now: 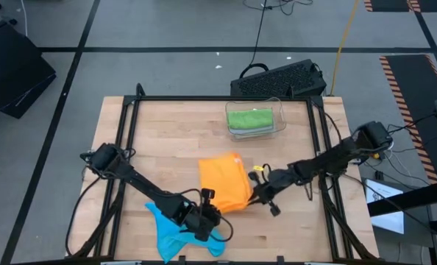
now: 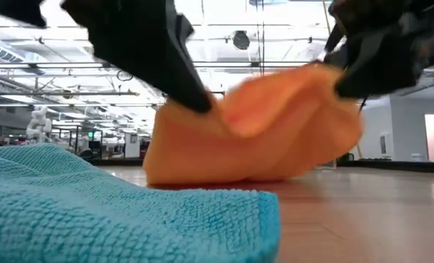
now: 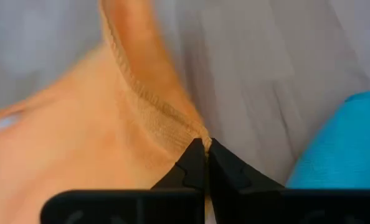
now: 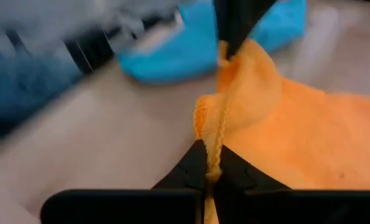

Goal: Fold microfiber towels
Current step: Fold the orange microfiber towel

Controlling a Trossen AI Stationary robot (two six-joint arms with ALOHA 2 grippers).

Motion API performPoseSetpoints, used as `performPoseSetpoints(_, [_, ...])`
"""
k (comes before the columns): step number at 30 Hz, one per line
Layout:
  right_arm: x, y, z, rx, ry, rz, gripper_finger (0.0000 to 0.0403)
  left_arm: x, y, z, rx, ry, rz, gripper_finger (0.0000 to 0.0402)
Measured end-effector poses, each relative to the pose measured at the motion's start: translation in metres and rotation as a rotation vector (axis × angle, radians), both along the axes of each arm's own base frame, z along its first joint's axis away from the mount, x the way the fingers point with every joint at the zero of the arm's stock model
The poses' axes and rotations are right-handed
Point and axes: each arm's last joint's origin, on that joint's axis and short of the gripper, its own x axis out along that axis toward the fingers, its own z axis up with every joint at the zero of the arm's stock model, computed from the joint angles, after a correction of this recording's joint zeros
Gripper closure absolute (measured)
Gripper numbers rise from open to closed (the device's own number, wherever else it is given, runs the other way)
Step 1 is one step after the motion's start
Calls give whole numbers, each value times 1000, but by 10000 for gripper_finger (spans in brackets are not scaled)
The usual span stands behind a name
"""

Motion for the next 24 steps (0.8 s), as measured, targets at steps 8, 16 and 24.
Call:
performPoseSetpoints(8, [0,14,8,135,-40,-130,399,-11,-12,15,50,-65,-8,395])
performPoseSetpoints(16, [6,4,12,153,-85,-206,399,-13,0,30,93,-96,64,388])
performPoseSetpoints(24, [9,-16,7,136,-17,-291,399,-2,42,16,103,40,150,384])
